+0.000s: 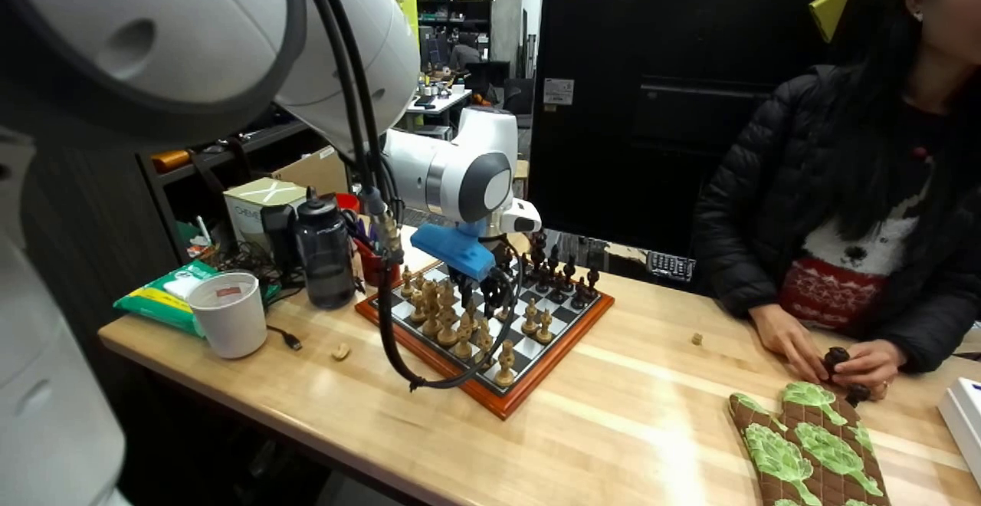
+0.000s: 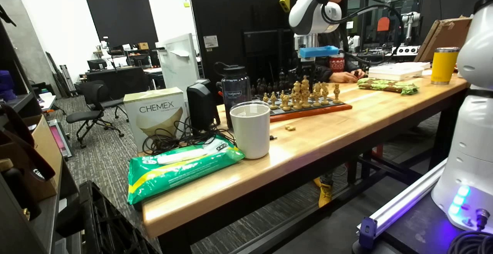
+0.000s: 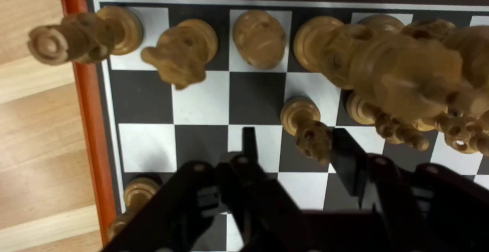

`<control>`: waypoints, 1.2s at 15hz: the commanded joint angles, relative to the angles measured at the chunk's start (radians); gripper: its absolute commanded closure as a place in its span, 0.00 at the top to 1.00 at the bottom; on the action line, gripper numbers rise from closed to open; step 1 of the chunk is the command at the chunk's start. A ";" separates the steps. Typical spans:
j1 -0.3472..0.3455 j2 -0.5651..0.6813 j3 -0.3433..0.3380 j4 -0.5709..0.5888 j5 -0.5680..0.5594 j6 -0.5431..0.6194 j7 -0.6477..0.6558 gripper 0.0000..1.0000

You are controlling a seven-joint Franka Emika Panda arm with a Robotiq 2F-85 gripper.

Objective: Move the pawn on e2 to e4

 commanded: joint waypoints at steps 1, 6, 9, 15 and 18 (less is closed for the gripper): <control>0.004 0.009 0.003 0.003 0.020 0.006 -0.011 0.22; 0.013 0.014 0.010 0.013 0.003 -0.007 -0.009 0.06; 0.024 0.007 0.016 0.027 -0.028 -0.018 0.004 0.06; 0.037 0.008 0.025 0.094 -0.130 -0.044 0.017 0.06; 0.035 0.024 0.026 0.126 -0.132 -0.051 -0.004 0.06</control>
